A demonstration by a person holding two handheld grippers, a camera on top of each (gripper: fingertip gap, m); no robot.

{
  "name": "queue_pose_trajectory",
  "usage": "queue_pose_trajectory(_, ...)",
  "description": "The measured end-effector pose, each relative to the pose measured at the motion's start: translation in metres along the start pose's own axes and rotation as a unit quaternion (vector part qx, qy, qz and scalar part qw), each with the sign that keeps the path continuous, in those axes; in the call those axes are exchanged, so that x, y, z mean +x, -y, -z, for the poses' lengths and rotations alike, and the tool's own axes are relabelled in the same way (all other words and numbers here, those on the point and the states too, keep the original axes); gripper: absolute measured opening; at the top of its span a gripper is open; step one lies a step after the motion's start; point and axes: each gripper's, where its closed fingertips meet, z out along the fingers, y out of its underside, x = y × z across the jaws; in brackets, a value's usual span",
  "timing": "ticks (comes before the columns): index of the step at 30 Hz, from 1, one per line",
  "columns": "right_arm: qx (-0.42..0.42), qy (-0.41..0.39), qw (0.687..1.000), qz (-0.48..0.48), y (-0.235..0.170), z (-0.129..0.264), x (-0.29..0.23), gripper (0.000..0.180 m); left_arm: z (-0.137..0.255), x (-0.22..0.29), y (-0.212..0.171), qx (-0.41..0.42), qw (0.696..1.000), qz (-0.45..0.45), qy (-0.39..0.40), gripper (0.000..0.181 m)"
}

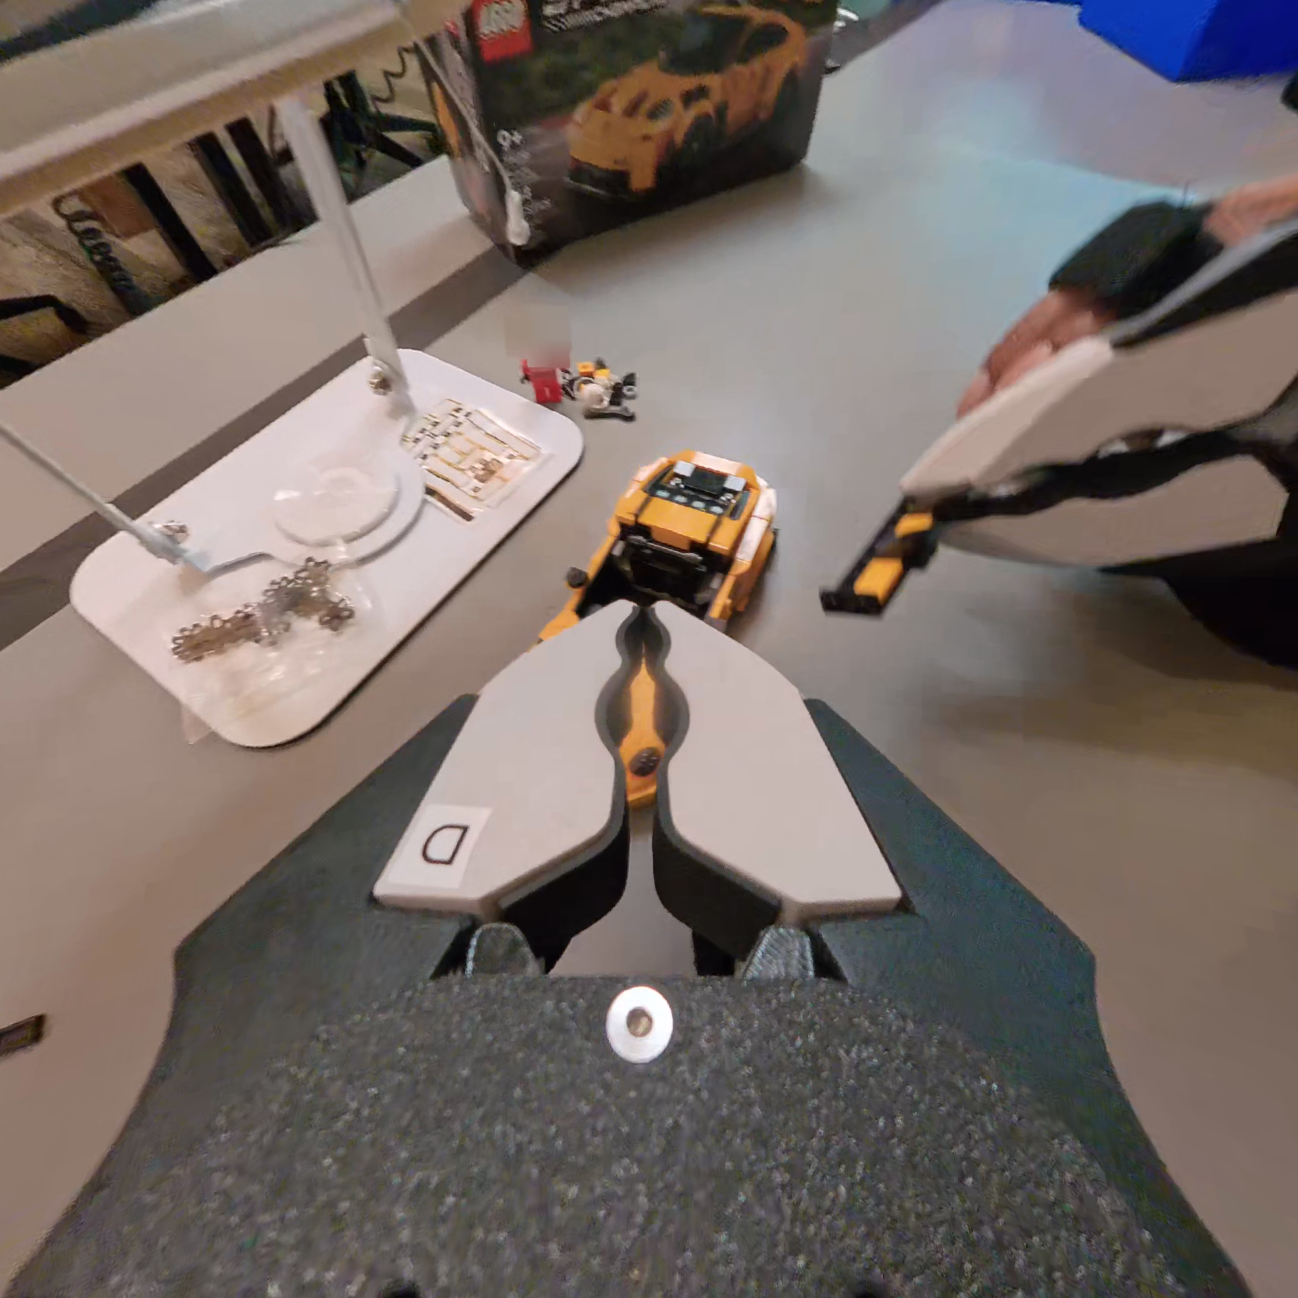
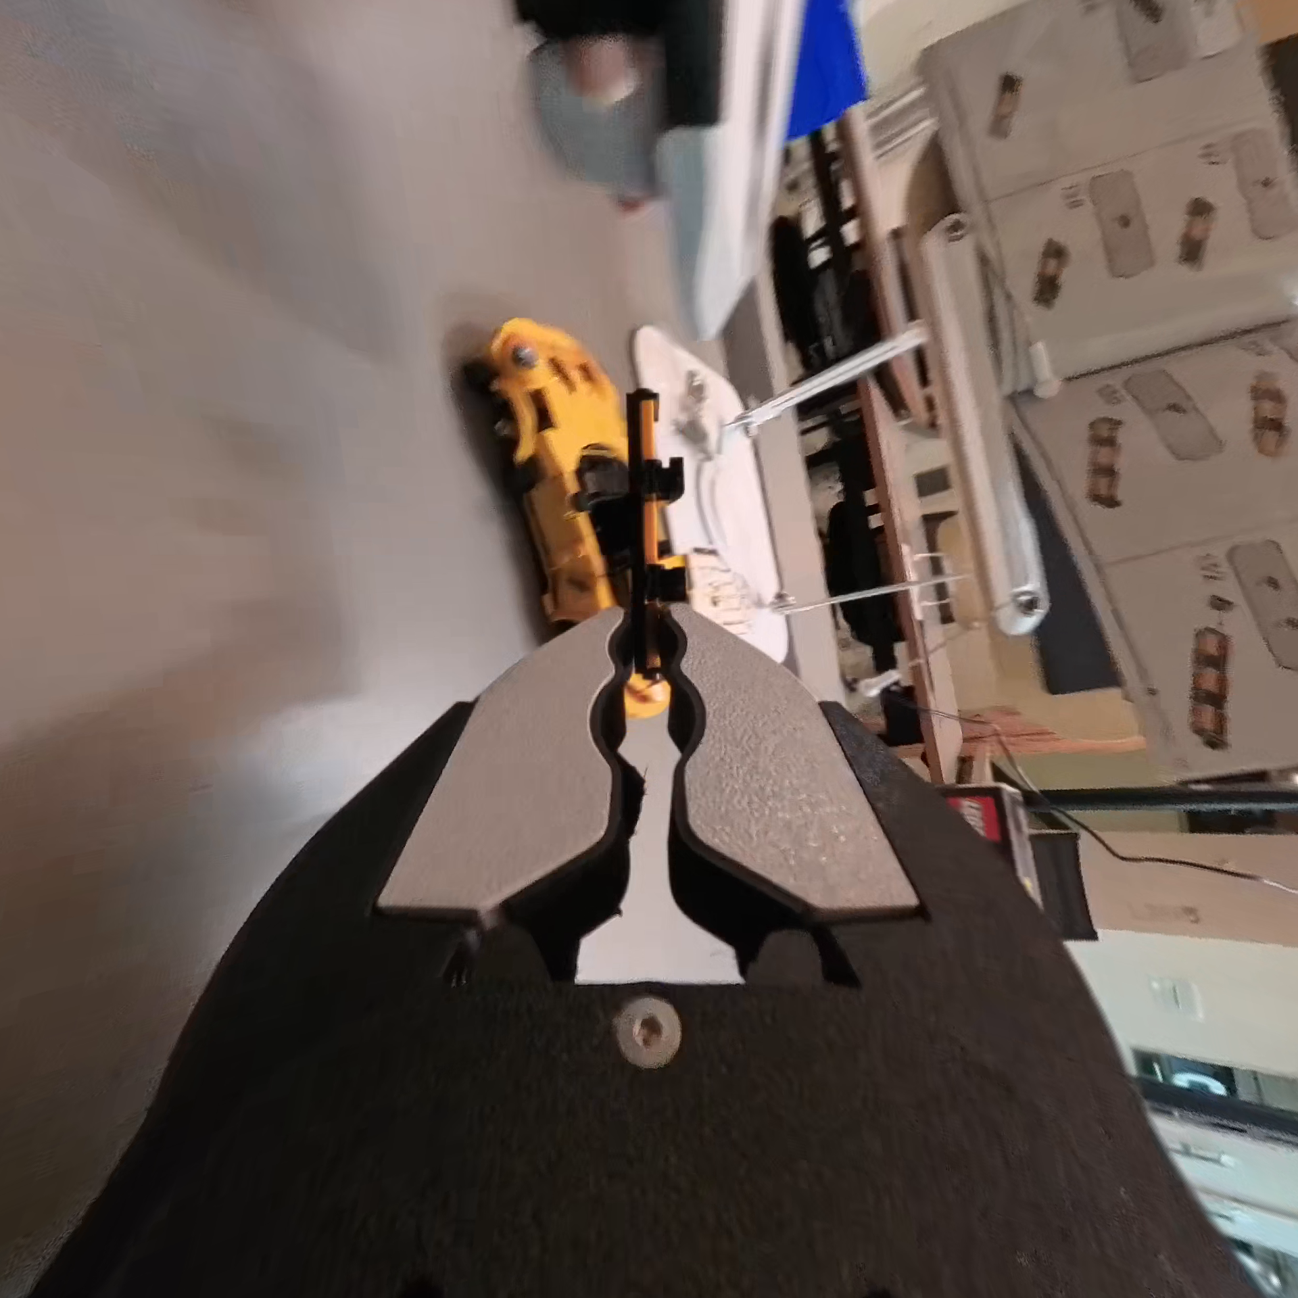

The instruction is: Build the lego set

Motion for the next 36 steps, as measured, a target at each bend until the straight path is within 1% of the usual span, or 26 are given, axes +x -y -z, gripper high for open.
queue_pose_trajectory(3,-0.013,0.035,0.999,0.013,-0.001,-0.006,-0.025,0.006,-0.001,-0.004,-0.001,0.003,1.000,0.001,0.003,0.000)
queue_pose_trajectory(6,-0.040,0.043,0.997,0.058,-0.005,-0.014,-0.038,0.006,-0.005,-0.001,-0.006,-0.004,1.000,-0.010,0.000,0.000)
queue_pose_trajectory(8,-0.059,0.059,0.994,0.070,-0.009,-0.020,-0.045,0.007,-0.006,0.004,-0.009,-0.011,1.000,-0.019,-0.009,0.000)
queue_pose_trajectory(15,-0.093,0.121,0.985,0.083,-0.017,-0.025,-0.060,0.007,-0.004,0.009,-0.010,-0.015,0.999,-0.033,-0.018,0.000)
queue_pose_trajectory(20,-0.116,0.141,0.980,0.079,-0.015,-0.019,-0.064,0.008,-0.006,0.011,-0.013,-0.021,0.999,-0.042,-0.023,0.000)
queue_pose_trajectory(22,-0.122,0.148,0.979,0.067,-0.012,-0.015,-0.066,0.011,-0.007,0.011,-0.014,-0.021,0.999,-0.044,-0.024,0.000)
queue_pose_trajectory(24,-0.122,0.154,0.979,0.046,-0.007,-0.011,-0.067,0.018,-0.007,0.012,-0.014,-0.021,0.998,-0.046,-0.024,0.000)
queue_pose_trajectory(25,-0.117,0.159,0.980,0.031,-0.004,-0.008,-0.067,0.025,-0.007,0.012,-0.014,-0.021,0.998,-0.046,-0.024,0.000)
queue_pose_trajectory(28,-0.100,0.187,0.976,-0.045,0.005,0.000,-0.071,0.040,-0.007,0.012,-0.013,-0.019,0.999,-0.045,-0.024,0.000)
queue_pose_trajectory(32,-0.053,0.190,0.966,-0.168,0.015,0.005,-0.059,0.044,-0.006,0.012,-0.011,-0.011,0.999,-0.046,-0.022,0.000)
queue_pose_trajectory(34,-0.027,0.177,0.955,-0.236,0.020,0.007,-0.047,0.044,-0.005,0.012,-0.008,-0.004,0.999,-0.046,-0.021,0.000)
queue_pose_trajectory(36,-0.021,0.169,0.944,-0.283,0.018,0.007,-0.037,0.043,-0.004,0.012,-0.006,0.005,0.999,-0.043,-0.020,0.000)
